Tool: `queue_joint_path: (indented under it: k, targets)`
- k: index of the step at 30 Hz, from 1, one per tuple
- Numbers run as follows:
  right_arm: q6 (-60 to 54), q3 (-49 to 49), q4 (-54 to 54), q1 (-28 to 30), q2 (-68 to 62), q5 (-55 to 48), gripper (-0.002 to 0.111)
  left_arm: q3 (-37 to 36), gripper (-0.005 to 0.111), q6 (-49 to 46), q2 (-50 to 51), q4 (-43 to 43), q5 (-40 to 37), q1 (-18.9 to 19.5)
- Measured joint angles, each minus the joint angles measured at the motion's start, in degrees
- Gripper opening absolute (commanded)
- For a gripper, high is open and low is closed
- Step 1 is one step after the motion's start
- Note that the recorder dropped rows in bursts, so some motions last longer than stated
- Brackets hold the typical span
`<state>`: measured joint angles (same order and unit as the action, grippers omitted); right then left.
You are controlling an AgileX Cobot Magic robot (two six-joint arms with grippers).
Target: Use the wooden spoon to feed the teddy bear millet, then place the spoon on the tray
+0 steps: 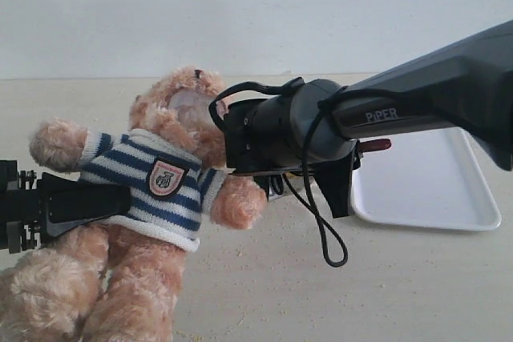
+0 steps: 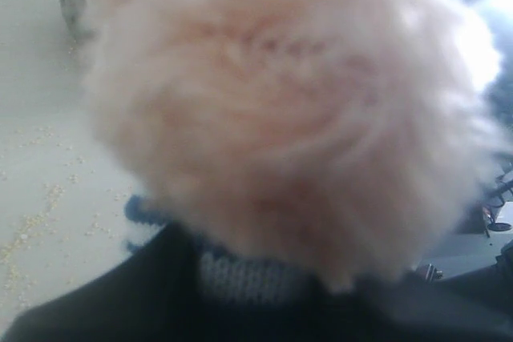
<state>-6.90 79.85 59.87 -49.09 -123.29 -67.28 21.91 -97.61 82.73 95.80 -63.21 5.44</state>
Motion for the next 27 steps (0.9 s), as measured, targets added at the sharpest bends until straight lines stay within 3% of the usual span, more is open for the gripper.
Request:
queue_joint_path:
  k: [27]
  targets:
    - [-2.0, 4.78, -13.06, 1.74, 3.52, -0.06, 0.0, 0.0, 0.005, 0.0, 0.0, 0.0, 0.35, 0.0]
